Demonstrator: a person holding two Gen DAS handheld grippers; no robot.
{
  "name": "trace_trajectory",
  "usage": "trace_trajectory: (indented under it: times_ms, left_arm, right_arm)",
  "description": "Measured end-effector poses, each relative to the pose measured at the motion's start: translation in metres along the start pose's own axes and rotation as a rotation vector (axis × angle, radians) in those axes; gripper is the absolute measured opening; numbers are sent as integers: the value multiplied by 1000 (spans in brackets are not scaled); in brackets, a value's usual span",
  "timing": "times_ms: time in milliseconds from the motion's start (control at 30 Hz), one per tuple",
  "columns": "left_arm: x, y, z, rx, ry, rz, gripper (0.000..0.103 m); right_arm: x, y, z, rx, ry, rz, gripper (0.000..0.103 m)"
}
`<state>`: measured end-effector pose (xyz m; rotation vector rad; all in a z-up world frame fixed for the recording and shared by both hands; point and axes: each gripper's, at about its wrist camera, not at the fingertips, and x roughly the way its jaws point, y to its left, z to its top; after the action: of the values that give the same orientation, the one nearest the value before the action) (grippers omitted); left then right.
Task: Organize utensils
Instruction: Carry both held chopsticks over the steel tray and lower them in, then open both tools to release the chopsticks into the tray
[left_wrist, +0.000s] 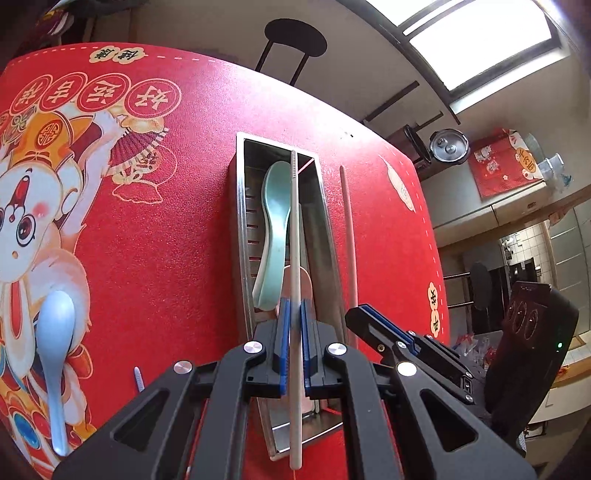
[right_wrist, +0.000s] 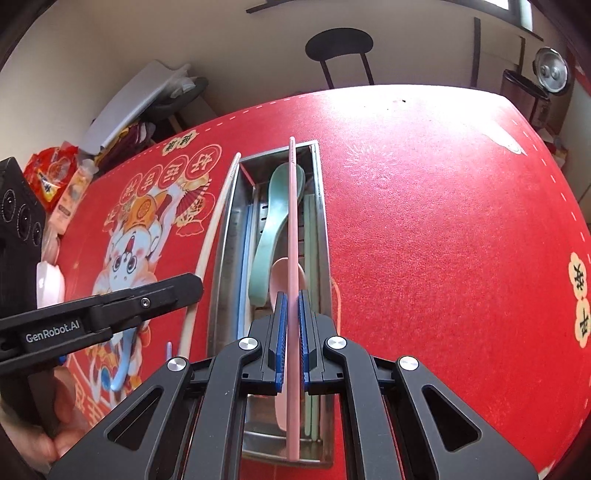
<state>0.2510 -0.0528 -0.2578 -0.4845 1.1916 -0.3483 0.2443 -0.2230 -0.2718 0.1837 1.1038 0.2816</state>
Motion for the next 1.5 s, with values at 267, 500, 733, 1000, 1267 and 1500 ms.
trace_trajectory:
  times_ms: [267, 500, 733, 1000, 1267, 1500]
  left_arm:
    - [22, 2, -1, -11, 29, 44, 6]
    - [30, 4, -3, -15, 47, 41, 6]
    - [33, 4, -2, -14, 59, 47, 6]
    - [-4, -7, 5, 68, -15, 46, 43]
    - [-64, 17, 7, 147, -123, 129, 65]
    - [-109, 69, -13, 181, -156, 238, 66]
  right_arm:
    - [20, -4, 2, -5, 35, -17, 6]
    - [25, -7, 2, 13, 49, -21, 6]
    - [23, -4, 3, 24, 45, -11, 8]
    - [-9, -6, -1, 86, -19, -21, 11]
    - [-45, 2, -21, 104, -92, -16, 53]
    - [-49, 24, -49, 98, -74, 32, 53]
